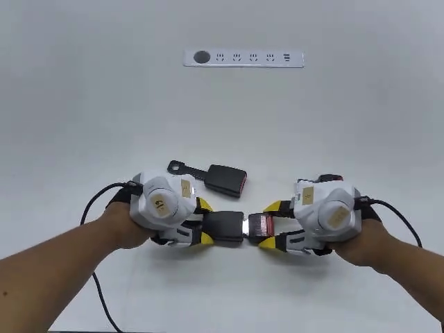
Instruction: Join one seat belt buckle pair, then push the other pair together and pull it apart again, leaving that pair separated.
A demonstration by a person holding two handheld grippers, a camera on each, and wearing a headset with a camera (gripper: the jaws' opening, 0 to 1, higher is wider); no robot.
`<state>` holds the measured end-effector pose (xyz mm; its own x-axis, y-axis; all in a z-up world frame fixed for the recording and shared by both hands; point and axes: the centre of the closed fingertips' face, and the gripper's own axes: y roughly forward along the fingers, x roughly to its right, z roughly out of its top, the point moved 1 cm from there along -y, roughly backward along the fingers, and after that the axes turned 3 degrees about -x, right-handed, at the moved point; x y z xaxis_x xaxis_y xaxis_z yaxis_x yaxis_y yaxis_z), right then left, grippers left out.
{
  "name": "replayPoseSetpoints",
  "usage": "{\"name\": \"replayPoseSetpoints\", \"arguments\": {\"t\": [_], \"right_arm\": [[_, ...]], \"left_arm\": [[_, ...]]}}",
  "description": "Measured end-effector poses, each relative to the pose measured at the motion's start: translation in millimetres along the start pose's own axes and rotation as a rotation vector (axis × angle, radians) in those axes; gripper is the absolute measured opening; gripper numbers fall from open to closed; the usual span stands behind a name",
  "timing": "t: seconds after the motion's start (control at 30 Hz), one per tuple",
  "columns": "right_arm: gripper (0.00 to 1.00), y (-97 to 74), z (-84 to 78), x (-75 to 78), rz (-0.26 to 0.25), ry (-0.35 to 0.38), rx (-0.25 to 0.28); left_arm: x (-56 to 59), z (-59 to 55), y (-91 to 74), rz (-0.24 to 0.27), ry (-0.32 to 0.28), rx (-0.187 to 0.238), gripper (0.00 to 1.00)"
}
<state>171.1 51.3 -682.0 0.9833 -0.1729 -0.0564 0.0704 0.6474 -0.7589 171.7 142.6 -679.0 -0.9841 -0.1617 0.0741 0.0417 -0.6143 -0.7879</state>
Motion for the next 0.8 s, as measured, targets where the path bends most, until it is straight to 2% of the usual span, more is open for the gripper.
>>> {"name": "replayPoseSetpoints", "arguments": {"t": [0.2, 0.33, 0.4, 0.47, 0.6, 0.8], "right_arm": [[0.31, -1.4, 1.4, -0.8, 0.011, -0.014, 0.008], [0.31, -1.8, -0.7, -0.2, 0.014, -0.009, 0.032], [0.31, -2.6, -0.6, -1.1, 0.014, -0.012, 0.042], [0.31, -3.6, 0.9, -1.2, 0.021, -0.004, 0.055], [0.30, -5.0, 2.3, -3.0, 0.021, 0.003, 0.083], [0.30, -5.5, 3.3, -2.6, 0.024, 0.015, 0.112]], "left_arm": [[-0.8, -0.2, -0.1, 0.002, 0.017, 0.006, 0.30], [-1.8, -0.2, -2.0, -0.024, 0.003, 0.037, 0.30], [-2.3, 0.4, -2.7, -0.057, -0.039, 0.053, 0.30], [-2.1, 0.6, -2.8, -0.066, -0.015, 0.055, 0.29], [-1.5, 0.2, -3.1, -0.072, -0.030, 0.092, 0.29], [-1.2, 1.5, -3.0, -0.081, -0.030, 0.126, 0.29]]}}
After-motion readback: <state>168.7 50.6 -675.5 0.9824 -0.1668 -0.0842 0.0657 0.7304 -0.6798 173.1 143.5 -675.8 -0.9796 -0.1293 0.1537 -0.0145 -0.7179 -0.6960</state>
